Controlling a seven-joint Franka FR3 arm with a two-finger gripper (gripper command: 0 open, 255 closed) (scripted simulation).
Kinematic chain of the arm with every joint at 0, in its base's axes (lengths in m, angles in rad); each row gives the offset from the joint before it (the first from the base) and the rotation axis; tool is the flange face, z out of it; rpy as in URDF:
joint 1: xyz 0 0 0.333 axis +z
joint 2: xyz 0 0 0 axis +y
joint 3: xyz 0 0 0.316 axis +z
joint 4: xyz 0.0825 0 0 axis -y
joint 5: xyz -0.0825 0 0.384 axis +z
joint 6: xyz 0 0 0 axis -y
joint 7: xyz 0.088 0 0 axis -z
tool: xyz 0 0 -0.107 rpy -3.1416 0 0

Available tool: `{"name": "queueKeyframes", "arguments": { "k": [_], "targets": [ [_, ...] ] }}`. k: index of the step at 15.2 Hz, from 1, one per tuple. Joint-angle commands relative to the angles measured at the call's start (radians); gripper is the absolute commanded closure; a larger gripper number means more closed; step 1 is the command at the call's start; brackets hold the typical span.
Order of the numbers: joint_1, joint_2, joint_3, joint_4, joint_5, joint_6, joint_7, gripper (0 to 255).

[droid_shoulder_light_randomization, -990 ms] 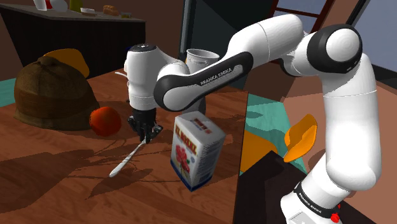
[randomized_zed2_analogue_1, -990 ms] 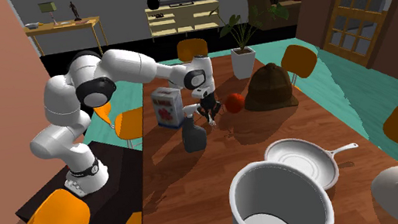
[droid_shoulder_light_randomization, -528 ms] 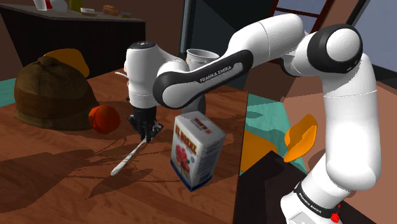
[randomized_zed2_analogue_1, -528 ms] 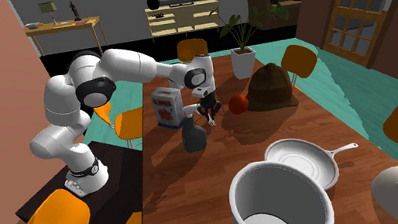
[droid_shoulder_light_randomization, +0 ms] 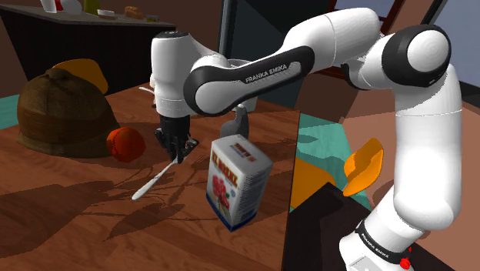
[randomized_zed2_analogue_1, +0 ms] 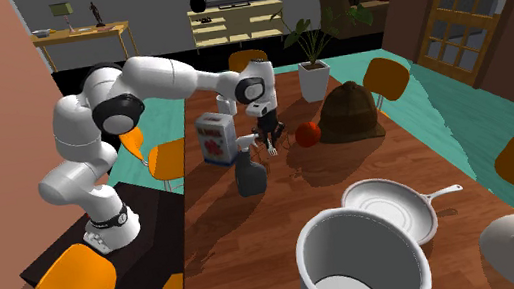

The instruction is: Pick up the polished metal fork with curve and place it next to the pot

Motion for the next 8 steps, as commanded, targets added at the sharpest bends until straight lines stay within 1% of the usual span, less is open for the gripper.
{"name": "queueKeyframes", "arguments": {
  "k": [1, 8],
  "targets": [
    [-0.003, -0.009, 0.006, 0.016, 0.010, -0.022, -0.009, 255],
    [-0.007, -0.039, 0.024, 0.071, 0.040, -0.097, -0.033, 255]
  ]
}}
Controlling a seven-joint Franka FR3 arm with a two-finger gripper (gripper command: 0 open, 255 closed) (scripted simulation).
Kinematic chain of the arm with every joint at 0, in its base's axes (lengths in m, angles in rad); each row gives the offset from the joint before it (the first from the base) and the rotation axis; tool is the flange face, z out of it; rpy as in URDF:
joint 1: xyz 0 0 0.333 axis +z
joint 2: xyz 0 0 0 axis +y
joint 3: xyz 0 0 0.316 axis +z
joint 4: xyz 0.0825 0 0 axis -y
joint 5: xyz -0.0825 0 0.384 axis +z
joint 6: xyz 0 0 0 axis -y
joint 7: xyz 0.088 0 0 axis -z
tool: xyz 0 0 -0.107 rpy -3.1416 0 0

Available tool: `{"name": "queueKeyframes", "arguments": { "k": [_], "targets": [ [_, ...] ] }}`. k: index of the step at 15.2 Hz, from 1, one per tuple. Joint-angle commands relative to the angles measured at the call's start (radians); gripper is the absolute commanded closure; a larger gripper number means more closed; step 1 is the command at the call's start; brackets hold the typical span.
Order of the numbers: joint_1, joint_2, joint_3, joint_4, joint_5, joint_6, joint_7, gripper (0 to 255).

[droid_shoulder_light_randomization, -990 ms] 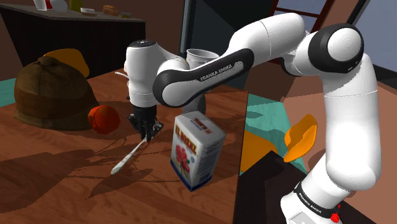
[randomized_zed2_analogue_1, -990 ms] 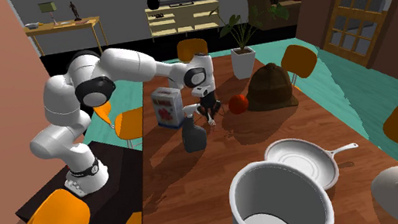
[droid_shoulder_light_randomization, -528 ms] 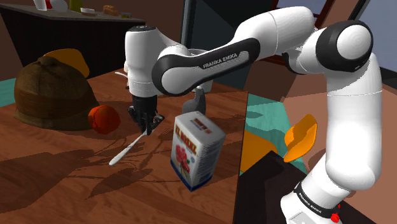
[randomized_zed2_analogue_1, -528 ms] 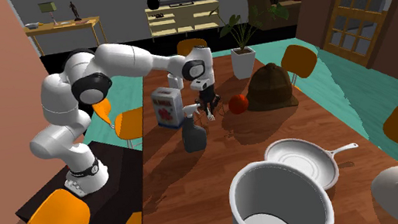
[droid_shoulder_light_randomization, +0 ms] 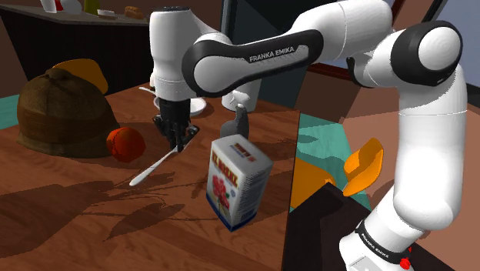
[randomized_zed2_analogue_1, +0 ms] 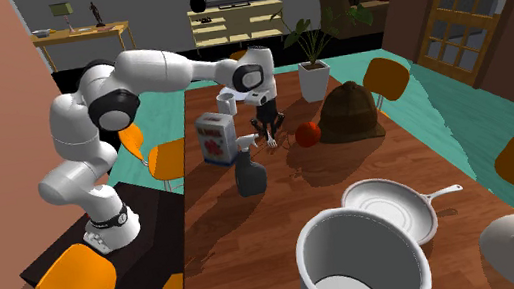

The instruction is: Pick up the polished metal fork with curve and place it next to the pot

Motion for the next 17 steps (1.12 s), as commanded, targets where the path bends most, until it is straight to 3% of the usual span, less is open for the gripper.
{"name": "queueKeyframes", "arguments": {
  "k": [1, 17],
  "targets": [
    [0.000, -0.007, 0.004, 0.019, 0.007, -0.023, -0.006, 255],
    [0.029, -0.033, 0.023, 0.207, 0.040, -0.220, -0.047, 255]
  ]
}}
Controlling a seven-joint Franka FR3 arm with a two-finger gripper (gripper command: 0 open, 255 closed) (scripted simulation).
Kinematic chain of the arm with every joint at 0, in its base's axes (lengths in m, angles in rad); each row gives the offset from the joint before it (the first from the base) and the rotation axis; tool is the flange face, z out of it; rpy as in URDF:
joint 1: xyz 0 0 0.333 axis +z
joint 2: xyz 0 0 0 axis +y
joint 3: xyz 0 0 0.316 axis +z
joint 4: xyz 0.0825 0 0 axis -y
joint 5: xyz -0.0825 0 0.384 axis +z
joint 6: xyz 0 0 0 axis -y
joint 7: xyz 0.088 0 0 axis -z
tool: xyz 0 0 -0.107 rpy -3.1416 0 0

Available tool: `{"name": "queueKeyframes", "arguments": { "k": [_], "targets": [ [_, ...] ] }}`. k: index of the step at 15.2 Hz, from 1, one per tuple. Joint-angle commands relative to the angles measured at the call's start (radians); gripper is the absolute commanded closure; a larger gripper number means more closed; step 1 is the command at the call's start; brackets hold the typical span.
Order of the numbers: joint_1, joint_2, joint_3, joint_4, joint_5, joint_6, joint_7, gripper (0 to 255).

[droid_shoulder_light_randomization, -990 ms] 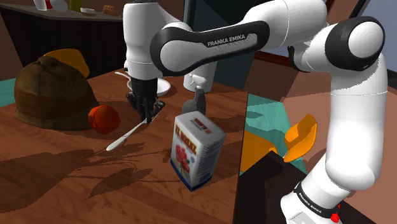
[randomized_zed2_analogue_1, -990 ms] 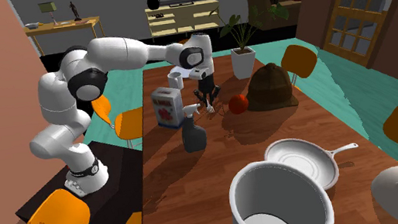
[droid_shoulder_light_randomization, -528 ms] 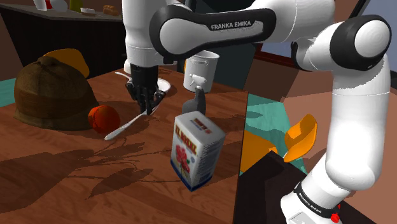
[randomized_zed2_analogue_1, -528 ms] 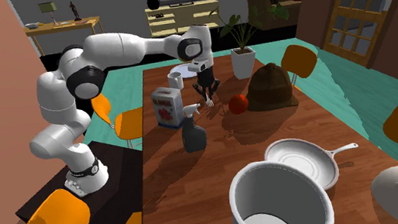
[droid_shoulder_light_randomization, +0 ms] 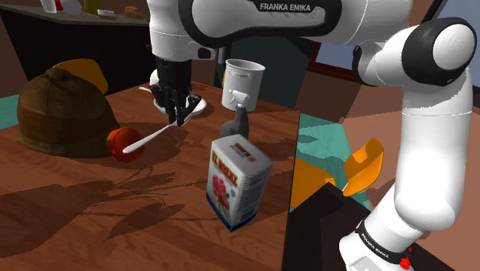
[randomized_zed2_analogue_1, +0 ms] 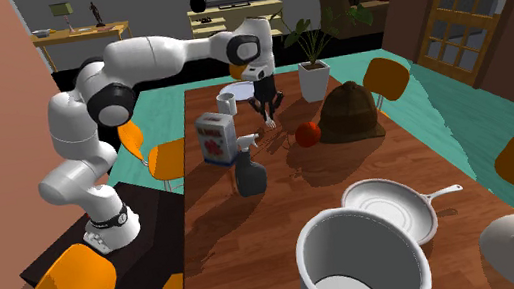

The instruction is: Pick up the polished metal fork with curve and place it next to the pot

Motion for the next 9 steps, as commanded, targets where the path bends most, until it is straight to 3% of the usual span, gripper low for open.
{"name": "queueKeyframes", "arguments": {
  "k": [1, 9],
  "targets": [
    [0.007, 0.000, 0.001, 0.030, 0.001, -0.028, -0.005, 255],
    [0.051, 0.017, -0.003, 0.169, -0.008, -0.146, -0.019, 255]
  ]
}}
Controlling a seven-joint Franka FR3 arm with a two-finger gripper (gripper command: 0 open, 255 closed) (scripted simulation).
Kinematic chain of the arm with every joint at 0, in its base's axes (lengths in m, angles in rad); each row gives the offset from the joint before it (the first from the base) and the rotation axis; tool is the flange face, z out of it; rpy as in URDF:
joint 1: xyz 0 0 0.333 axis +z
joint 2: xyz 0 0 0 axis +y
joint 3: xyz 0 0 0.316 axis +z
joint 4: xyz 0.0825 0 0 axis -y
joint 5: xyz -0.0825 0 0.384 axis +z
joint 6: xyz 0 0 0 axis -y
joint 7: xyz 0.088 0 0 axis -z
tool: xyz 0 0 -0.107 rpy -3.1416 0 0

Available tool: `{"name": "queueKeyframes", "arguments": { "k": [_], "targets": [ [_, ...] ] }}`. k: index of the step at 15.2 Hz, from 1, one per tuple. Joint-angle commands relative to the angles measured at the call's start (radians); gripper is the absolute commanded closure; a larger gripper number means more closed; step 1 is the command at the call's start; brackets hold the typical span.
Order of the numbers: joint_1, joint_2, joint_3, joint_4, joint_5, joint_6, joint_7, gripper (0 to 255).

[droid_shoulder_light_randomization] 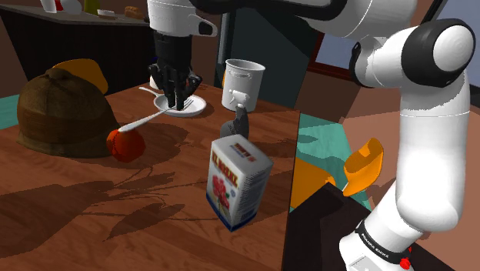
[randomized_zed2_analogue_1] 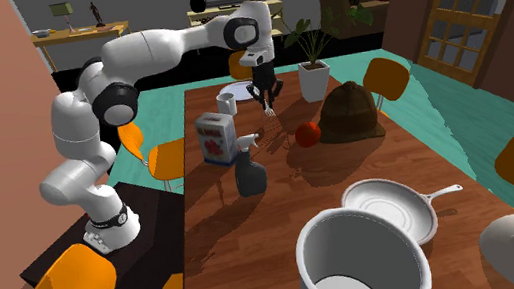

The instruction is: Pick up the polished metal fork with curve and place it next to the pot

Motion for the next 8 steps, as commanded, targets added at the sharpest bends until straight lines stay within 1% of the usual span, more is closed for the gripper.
{"name": "queueKeyframes", "arguments": {
  "k": [1, 8],
  "targets": [
    [0.012, 0.004, -0.001, 0.037, -0.003, -0.032, -0.005, 255],
    [0.082, 0.044, -0.015, 0.205, -0.032, -0.154, -0.018, 255]
  ]
}}
